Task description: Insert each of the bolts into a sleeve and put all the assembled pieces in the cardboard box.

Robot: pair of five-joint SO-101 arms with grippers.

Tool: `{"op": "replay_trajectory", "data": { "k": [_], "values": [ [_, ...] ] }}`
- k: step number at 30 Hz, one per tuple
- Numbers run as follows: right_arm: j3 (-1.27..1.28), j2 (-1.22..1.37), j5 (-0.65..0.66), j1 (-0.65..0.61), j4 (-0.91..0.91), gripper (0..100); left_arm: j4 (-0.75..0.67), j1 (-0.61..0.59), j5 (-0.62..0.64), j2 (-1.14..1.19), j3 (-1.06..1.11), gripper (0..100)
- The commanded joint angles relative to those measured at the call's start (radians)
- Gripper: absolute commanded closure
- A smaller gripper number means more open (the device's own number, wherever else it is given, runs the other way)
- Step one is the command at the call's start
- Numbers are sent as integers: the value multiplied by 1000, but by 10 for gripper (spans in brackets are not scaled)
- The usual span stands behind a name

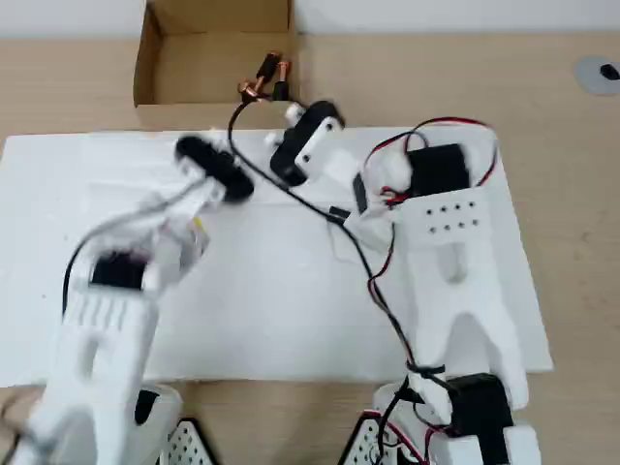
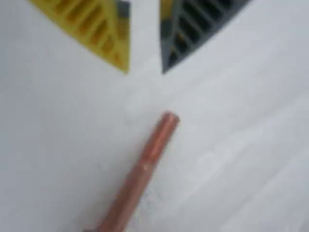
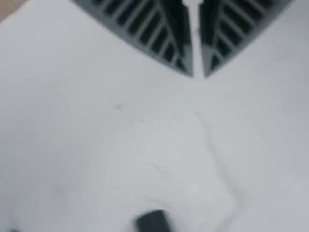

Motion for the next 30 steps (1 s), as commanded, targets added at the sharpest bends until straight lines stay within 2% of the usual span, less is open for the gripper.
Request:
{"op": "replay_trajectory", "data": {
  "k": [1, 7, 10, 16, 22, 27, 30],
  "values": [
    [-99, 2, 14, 102, -8, 986, 95, 17, -9, 325, -324, 950],
    [-186, 2, 11, 367, -15, 986, 207, 17, -43, 599, -551, 950],
    [-216, -4, 14, 441, -8, 986, 256, 23, -80, 688, -640, 947],
    [-206, -4, 15, 460, 6, 986, 399, 32, -160, 835, -864, 947],
    [-203, -2, 15, 460, 2, 987, 529, 29, -304, 954, -1040, 947],
    [-203, 1, 15, 460, -2, 987, 566, 35, -308, 1026, -1115, 945],
    [-202, 2, 15, 461, -17, 988, 566, 35, -307, 1046, -1119, 906]
  ]
}}
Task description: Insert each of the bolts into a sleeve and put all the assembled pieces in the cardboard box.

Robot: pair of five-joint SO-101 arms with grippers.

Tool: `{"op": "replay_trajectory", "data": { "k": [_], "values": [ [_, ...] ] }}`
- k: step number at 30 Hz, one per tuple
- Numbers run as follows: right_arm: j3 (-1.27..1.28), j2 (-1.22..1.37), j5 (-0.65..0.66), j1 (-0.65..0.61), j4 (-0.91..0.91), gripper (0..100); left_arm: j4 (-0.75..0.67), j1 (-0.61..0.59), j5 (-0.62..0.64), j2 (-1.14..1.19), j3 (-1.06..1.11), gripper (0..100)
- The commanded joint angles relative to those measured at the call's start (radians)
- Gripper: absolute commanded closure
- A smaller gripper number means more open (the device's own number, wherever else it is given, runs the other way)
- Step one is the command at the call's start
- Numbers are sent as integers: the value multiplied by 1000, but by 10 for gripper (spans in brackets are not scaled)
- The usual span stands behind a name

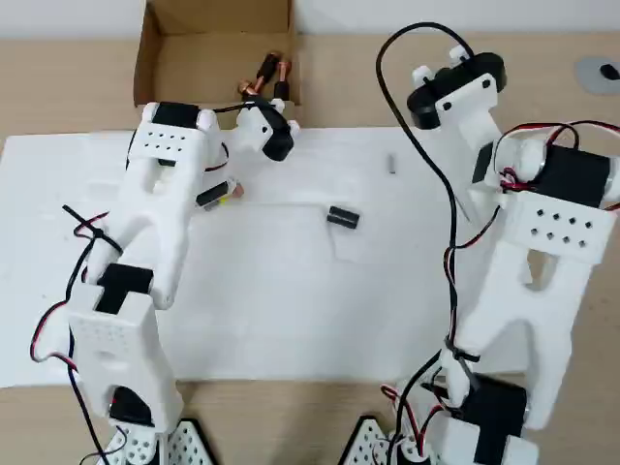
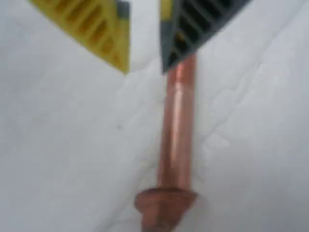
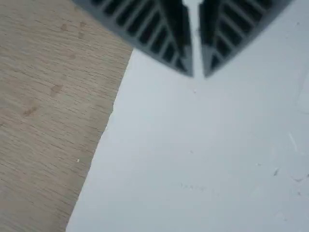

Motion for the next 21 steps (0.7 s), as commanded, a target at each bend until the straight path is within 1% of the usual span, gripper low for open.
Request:
{"op": "replay_trajectory", "data": {
  "k": [1, 5, 8, 11, 15, 21],
  "values": [
    [-38, -4, 8, 15, -25, 988, 6, 17, -5, 2, -52, 895],
    [-38, -4, 6, 15, -37, 988, -9, 20, 55, 15, -78, 861],
    [-38, -4, 6, 15, -54, 988, -18, 17, 91, 15, -95, 860],
    [-38, -4, 6, 15, -60, 988, -71, 12, 92, 15, -87, 860],
    [-38, -4, 8, 15, -60, 988, -106, 17, 92, 22, -80, 860],
    [-38, -4, 8, 15, -60, 988, -149, 18, 94, 122, -84, 860]
  ]
}}
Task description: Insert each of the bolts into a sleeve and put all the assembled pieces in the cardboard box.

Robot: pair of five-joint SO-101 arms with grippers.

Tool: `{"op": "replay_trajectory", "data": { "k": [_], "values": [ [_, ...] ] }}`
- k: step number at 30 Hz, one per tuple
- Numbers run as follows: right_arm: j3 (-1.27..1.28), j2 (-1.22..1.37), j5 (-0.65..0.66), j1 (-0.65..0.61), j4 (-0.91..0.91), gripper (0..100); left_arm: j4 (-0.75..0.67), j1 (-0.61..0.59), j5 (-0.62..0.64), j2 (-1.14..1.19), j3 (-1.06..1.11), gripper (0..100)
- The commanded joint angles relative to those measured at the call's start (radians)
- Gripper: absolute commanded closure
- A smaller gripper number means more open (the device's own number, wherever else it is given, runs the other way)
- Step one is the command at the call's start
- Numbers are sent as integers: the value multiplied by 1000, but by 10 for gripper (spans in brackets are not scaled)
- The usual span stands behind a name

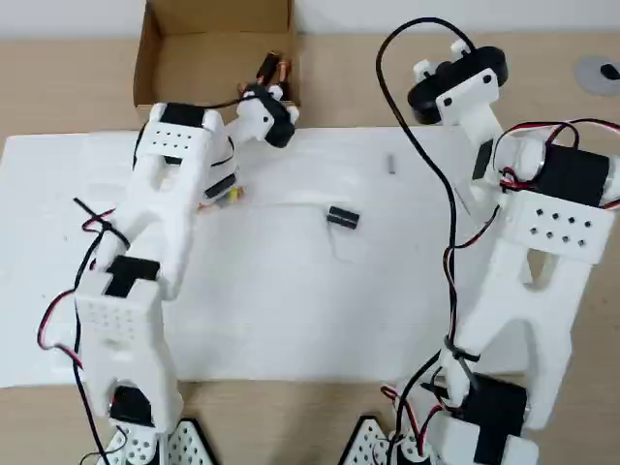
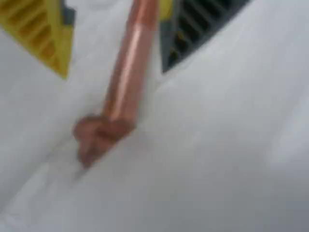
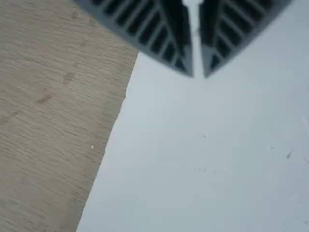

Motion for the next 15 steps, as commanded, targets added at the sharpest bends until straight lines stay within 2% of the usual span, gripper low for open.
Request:
{"op": "replay_trajectory", "data": {
  "k": [1, 9, 15],
  "values": [
    [-38, -4, 8, 16, -17, 988, -20, 9, 8, 21, -43, 860],
    [-38, -8, 8, 16, -17, 988, -103, 8, 43, 71, -43, 861],
    [-38, -8, 8, 16, -17, 988, -112, 11, 44, 93, -43, 861]
  ]
}}
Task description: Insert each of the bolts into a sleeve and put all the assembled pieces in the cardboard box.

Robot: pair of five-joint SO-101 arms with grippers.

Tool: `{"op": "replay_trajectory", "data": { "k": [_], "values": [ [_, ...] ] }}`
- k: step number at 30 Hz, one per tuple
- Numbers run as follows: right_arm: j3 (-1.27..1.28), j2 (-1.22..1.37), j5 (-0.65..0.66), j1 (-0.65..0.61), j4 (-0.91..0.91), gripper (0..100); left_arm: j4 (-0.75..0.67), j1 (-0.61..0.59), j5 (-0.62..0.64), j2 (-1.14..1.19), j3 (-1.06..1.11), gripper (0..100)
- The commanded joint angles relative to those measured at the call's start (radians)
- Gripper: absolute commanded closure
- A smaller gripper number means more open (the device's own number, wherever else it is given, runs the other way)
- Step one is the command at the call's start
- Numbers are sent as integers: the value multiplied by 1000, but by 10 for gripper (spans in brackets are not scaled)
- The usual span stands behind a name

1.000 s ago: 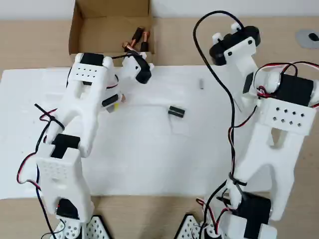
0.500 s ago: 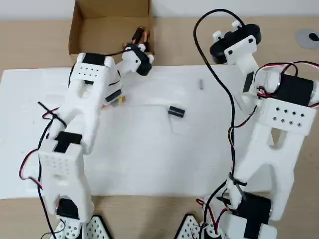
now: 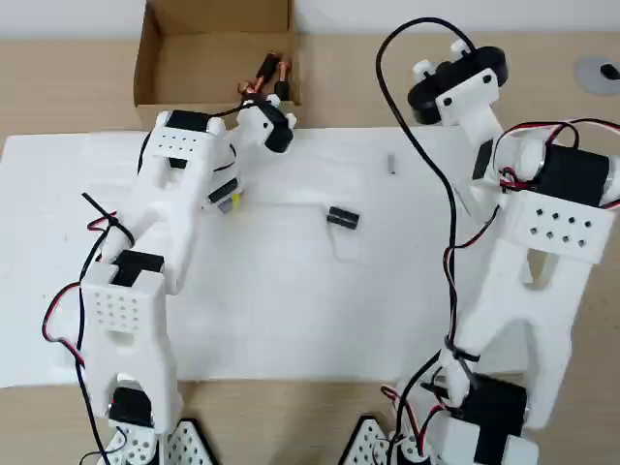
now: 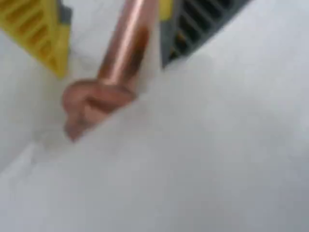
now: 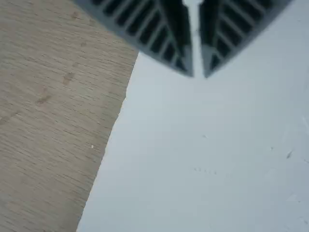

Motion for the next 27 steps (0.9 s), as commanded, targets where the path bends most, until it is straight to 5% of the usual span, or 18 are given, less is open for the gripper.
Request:
{"op": "replay_trajectory", "data": {
  "k": [1, 8, 19, 27],
  "values": [
    [-38, -8, 8, 16, -17, 988, -64, 12, 20, 35, -38, 861],
    [-38, -8, 5, 16, -9, 988, -66, 11, 124, 65, -83, 993],
    [-38, -10, 3, 16, 20, 988, -57, 15, 210, 51, -106, 988],
    [44, -5, 3, -54, -32, 987, 275, 43, 236, -79, -344, 988]
  ]
}}
